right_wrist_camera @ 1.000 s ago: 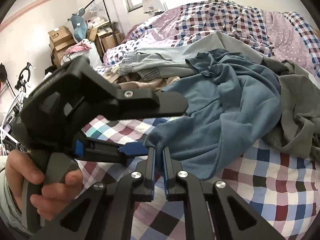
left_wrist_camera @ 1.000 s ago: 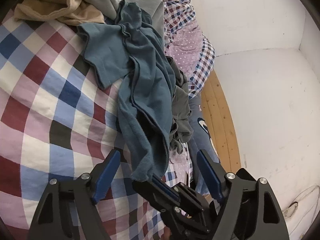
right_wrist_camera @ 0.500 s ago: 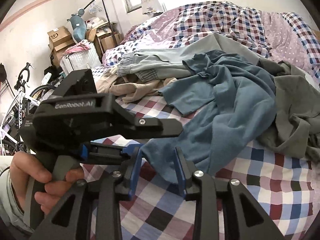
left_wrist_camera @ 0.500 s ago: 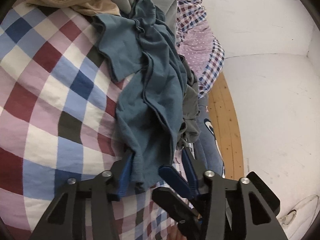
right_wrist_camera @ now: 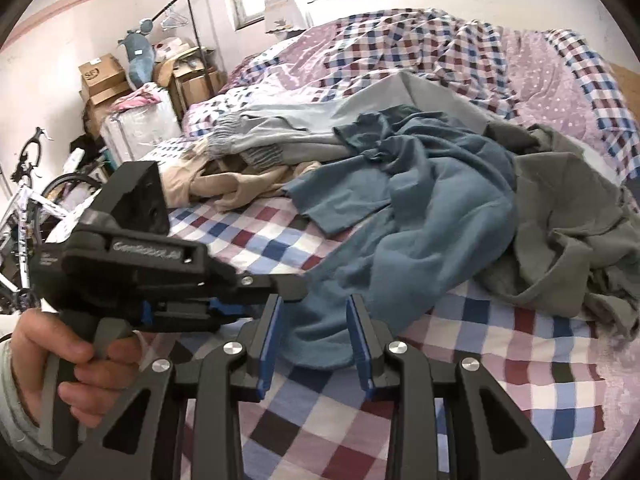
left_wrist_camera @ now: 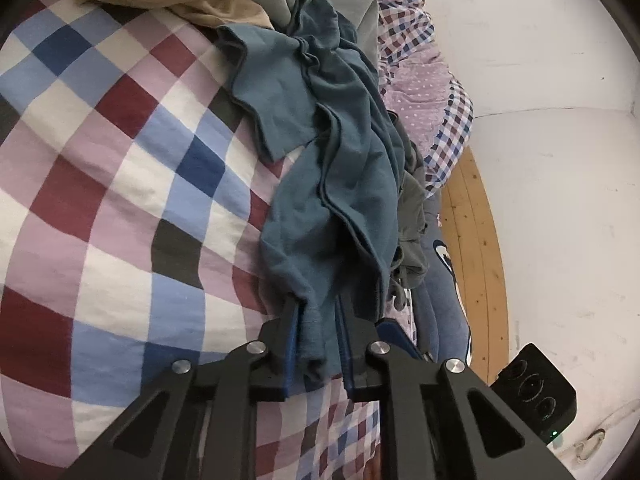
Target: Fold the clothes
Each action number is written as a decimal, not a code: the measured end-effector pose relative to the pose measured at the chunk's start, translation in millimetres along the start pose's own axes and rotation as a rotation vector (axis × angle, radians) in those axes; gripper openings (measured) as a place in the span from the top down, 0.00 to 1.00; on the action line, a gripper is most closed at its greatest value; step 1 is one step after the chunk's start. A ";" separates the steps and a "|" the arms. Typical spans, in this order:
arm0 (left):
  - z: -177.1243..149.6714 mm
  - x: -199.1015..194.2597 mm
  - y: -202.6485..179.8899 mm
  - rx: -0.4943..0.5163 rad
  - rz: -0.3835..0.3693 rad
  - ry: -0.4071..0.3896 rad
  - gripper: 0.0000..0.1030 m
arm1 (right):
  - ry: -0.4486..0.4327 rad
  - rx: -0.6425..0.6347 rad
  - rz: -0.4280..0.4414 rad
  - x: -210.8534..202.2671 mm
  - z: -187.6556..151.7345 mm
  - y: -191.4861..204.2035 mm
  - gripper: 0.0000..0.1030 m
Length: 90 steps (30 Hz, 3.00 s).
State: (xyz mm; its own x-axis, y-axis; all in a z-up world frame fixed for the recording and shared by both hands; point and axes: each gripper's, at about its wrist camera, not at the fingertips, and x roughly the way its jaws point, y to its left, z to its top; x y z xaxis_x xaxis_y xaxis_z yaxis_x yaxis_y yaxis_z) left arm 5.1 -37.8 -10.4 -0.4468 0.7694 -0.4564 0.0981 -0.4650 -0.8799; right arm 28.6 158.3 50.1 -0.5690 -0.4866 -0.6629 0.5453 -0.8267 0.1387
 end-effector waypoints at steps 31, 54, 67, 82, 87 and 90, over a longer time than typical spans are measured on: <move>-1.0 -5.4 1.5 0.002 0.067 -0.034 0.97 | -0.044 0.084 -0.339 6.8 9.0 -46.3 0.94; -4.6 -2.7 1.6 -0.014 0.039 -0.030 0.97 | -0.066 0.410 -0.075 -19.0 -7.9 -79.7 0.91; -8.1 -6.7 2.6 -0.033 0.041 -0.050 0.97 | 0.039 0.565 0.069 4.1 -41.2 -48.1 0.65; -5.0 -16.2 9.0 -0.104 -0.056 -0.084 0.97 | -0.011 0.876 0.300 24.4 -55.7 -54.1 0.64; -5.7 -16.7 11.2 -0.123 -0.073 -0.090 0.97 | -0.066 0.956 0.331 30.3 -56.7 -51.0 0.65; -6.2 -15.6 12.1 -0.129 -0.078 -0.091 0.97 | -0.085 0.995 0.338 33.1 -55.6 -52.9 0.68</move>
State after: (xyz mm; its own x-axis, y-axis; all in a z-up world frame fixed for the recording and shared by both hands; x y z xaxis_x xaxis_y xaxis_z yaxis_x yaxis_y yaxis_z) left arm 18.7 -52.6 -14.8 -0.5358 0.7555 -0.3769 0.1706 -0.3404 -0.9247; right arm 15.1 201.6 -20.0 -0.5438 -0.7215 -0.4286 -0.0457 -0.4846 0.8736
